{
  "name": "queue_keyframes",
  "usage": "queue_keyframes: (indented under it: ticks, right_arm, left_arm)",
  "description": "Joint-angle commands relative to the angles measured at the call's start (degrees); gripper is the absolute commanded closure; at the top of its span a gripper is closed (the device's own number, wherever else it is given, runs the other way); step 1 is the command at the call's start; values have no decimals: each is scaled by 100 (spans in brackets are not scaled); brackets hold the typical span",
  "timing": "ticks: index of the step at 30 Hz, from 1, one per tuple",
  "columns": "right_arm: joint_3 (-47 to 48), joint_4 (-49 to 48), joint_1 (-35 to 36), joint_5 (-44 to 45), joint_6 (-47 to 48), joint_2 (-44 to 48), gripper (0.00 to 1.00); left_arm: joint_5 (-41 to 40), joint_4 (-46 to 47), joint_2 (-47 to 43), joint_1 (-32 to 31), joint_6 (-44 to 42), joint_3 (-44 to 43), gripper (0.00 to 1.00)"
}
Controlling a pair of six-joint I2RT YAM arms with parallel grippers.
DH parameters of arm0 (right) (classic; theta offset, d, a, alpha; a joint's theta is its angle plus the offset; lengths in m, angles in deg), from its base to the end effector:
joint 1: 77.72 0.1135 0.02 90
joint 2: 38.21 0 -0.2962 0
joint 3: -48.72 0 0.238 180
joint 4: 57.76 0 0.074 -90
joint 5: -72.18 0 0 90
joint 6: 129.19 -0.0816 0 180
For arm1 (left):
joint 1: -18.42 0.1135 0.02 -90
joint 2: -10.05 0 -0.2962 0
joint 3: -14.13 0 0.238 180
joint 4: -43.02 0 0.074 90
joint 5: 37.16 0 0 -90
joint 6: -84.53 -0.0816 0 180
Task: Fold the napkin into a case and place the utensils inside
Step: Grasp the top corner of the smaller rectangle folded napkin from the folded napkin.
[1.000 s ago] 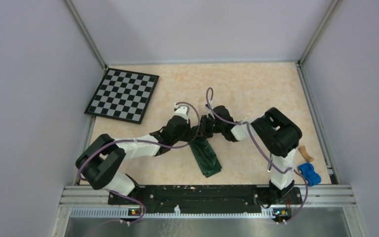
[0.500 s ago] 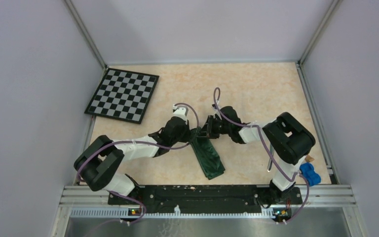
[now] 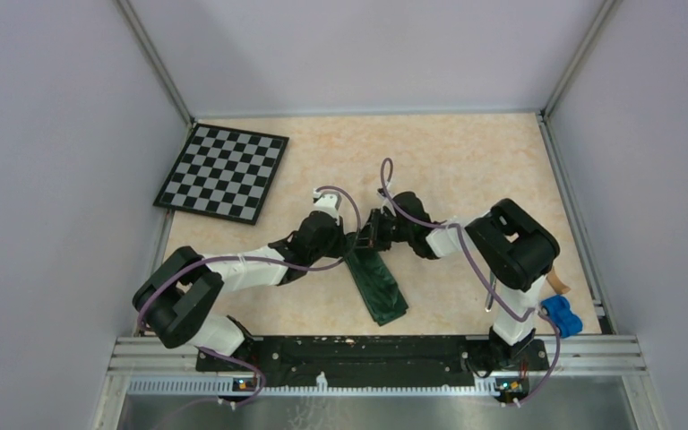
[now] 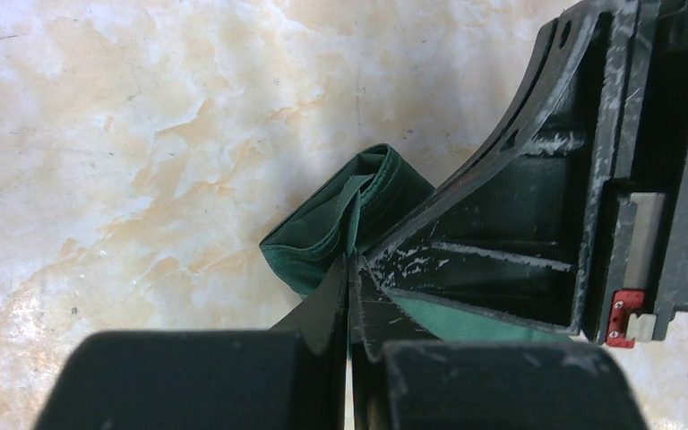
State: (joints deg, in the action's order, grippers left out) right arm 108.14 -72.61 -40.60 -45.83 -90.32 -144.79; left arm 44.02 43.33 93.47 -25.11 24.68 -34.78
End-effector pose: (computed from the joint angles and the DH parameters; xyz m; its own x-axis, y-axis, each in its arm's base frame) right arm 0.2877 0.2658 0.1448 -0.9287 0.1592 -0.3350 -0.2011 0.5426 0.8156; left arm 0.2334 -0.2045 0.1860 -0.6480 -0.0690 -0.7585 0.3043 0.8895 -0.3409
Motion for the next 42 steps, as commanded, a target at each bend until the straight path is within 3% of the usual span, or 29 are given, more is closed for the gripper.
queue_keyframes:
  ticks: [1,4,8,15,17,22,26,29,33,42]
  right_arm:
    - [139,-425,146,-39,-102,-12,94]
    - [95,-374,152,49,-79,129,89]
    - [234,-386,179,18,-170,-83,91]
    - [533,-1611,128,-134,-1254,-1268,96]
    - [415,-1556,128,-84,-1184,-1188,96]
    - [268,-1166,51,-143,-846,-865,89]
    - [189,-788,30,-56,-574,-582,84]
    - [101,-676,31,-13,-477,-416,85]
    - [120,-529,25,62,-322,-233,97]
    - [372,-340,69,61,-237,-398,100]
  left_arm:
    - [4,73,-126,20,77,-19,100]
    - [-20,58,-166,18,87,-11,100]
    - [40,97,-145,20,132,8,100]
    - [45,49,27,18,468,69,99]
    - [-15,-102,0,55,485,54,94]
    - [250,-536,-628,171,422,-74,61]
    - [246,-941,-1257,424,486,-82,51]
    - [381,-1051,-1426,751,484,-44,56]
    - [604,-1024,-1131,927,466,-107,82]
    - [1454,-170,-83,931,371,-248,89]
